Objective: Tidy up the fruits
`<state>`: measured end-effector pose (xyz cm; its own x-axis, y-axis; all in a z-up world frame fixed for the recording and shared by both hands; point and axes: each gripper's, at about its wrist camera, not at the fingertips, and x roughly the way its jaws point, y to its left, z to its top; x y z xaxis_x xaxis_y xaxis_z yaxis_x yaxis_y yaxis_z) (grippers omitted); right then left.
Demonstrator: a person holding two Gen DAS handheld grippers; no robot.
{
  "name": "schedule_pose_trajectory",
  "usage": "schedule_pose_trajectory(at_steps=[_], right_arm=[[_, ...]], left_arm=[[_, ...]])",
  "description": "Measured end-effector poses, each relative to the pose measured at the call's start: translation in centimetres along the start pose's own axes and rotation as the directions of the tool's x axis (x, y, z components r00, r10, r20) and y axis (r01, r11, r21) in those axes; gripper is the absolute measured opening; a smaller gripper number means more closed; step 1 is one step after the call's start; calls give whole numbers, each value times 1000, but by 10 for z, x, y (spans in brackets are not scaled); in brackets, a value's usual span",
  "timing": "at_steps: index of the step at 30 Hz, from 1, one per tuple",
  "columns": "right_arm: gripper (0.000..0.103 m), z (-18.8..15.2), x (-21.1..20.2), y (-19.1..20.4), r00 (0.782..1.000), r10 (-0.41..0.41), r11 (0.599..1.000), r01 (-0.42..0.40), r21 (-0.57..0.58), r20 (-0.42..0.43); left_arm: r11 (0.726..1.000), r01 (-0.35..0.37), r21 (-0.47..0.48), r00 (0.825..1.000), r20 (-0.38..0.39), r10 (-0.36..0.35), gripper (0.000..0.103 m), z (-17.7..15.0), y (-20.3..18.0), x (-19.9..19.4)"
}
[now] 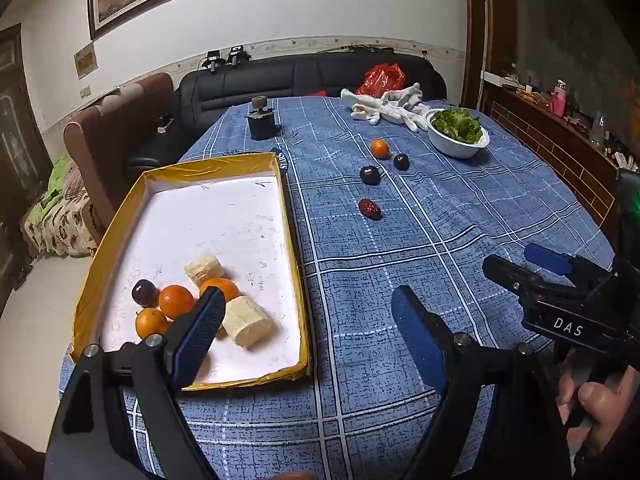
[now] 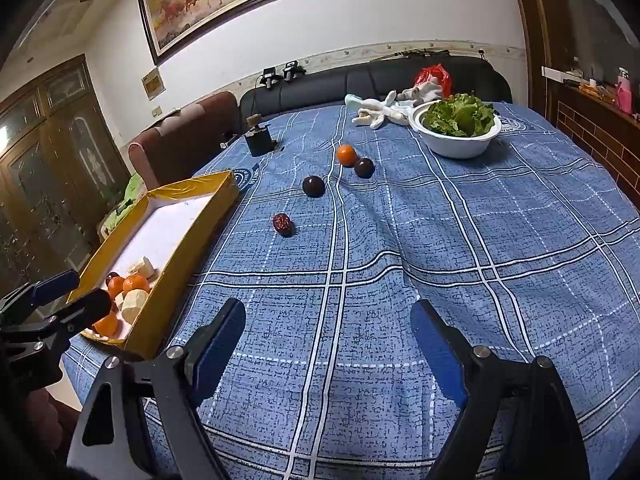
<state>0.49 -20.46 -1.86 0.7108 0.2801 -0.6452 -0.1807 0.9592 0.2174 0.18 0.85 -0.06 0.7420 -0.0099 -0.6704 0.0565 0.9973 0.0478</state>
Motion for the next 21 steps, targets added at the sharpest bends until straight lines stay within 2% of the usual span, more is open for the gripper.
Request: schedule_pose_trajectory(at_steps=[10, 15, 19, 21], right_arm=[[86, 8, -7, -20, 999, -42, 999, 42, 3, 20], [88, 8, -12, -44, 997, -73, 997, 71, 38, 37], [88, 7, 3, -76, 993, -120, 989, 120, 85, -6], [89, 6, 15, -93, 991, -123, 982, 130, 137, -59]], left_arm=[[999, 32, 43, 999, -18, -31, 86, 12, -42, 17], [996, 62, 56, 998, -27, -61, 86, 19, -70, 45], [993, 115, 35, 987, -120, -110, 85, 16, -96, 95], [996, 87, 15, 983, -162, -84, 85, 13, -102, 118]])
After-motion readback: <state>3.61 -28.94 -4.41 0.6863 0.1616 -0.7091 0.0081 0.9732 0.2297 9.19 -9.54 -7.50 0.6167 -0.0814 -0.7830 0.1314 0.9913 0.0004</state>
